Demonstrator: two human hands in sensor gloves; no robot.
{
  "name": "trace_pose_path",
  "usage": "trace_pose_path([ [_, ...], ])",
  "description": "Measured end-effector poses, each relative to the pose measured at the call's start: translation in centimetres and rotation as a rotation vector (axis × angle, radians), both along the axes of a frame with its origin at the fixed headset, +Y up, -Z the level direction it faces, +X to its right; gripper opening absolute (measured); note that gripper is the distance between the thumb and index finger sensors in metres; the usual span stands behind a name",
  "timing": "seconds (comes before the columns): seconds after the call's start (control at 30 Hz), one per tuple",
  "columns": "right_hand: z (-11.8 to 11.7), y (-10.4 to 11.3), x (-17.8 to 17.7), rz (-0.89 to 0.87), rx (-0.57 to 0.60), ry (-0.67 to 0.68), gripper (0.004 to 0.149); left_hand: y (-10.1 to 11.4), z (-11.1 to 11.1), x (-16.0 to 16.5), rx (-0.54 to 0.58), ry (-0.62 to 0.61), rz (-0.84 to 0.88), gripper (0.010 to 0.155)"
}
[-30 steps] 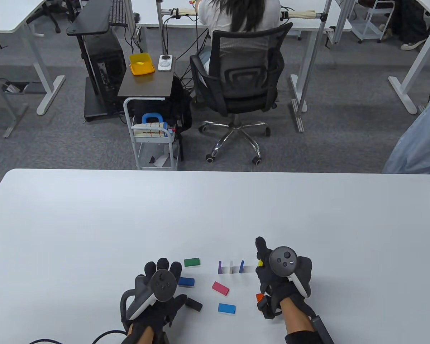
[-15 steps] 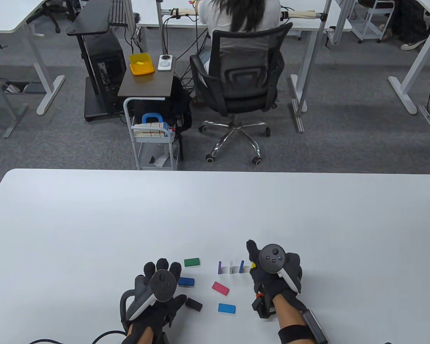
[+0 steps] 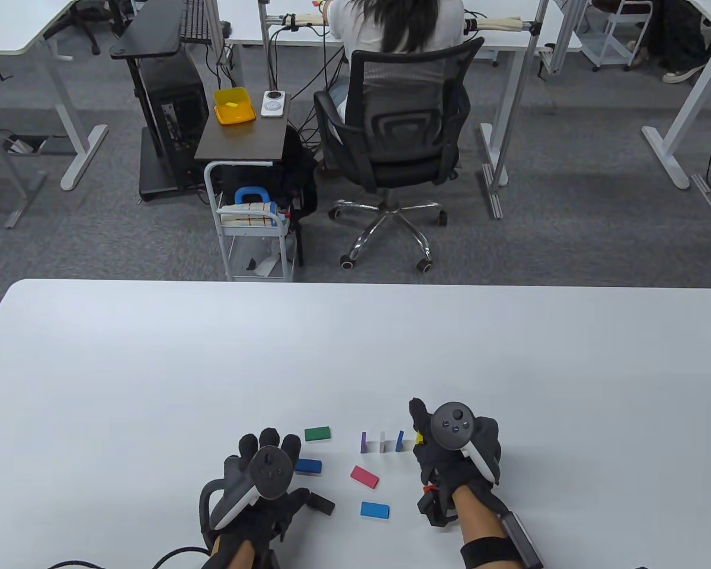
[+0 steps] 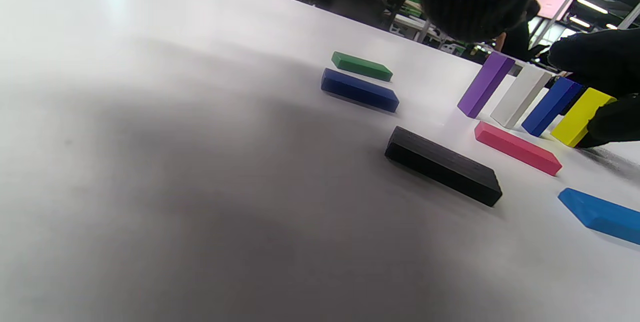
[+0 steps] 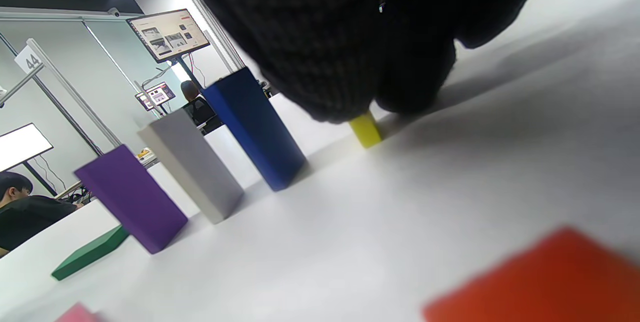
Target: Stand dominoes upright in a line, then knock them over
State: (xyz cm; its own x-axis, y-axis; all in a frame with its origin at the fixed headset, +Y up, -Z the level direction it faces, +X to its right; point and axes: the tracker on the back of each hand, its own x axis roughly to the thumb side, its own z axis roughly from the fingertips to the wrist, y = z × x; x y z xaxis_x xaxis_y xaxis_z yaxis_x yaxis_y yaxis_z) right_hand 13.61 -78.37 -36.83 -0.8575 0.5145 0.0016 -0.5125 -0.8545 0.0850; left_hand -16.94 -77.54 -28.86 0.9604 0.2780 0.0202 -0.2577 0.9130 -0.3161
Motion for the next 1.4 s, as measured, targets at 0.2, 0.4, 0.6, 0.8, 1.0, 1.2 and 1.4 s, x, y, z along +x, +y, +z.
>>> trace_pose_path([
  [0.2,0.0,0.0,0.0,0.005,-0.006,0.003,0.083,0.0,0.0,0.0,-0.001,0.001,0.001,0.084],
  [0.4,1.0,1.3,0.0,0.163,-0.002,-0.077,0.099,0.1,0.0,0.0,-0.001,-0.001,0.006,0.084],
  [0.6,2.3,2.5,-0.2,0.227,-0.162,-0.167,0.103,0.1,0.1,0.1,0.002,-0.009,0.010,0.085],
  [0.8,3.1,1.6,-1.3,0.362,-0.277,-0.144,0.090,0.2,0.1,0.1,0.004,-0.007,0.013,0.085],
  [1.0,3.3,0.8,-1.9,0.476,-0.344,-0.136,0.083,0.0,0.1,0.0,-0.004,-0.002,0.010,0.085],
  [1.2,3.2,0.6,-2.2,0.485,-0.364,-0.106,0.080,-0.2,0.0,0.0,-0.014,0.002,-0.003,0.085],
  [1.4,3.2,0.4,-2.7,0.541,-0.344,-0.082,0.074,-0.4,-0.1,0.1,-0.022,0.003,-0.015,0.086],
])
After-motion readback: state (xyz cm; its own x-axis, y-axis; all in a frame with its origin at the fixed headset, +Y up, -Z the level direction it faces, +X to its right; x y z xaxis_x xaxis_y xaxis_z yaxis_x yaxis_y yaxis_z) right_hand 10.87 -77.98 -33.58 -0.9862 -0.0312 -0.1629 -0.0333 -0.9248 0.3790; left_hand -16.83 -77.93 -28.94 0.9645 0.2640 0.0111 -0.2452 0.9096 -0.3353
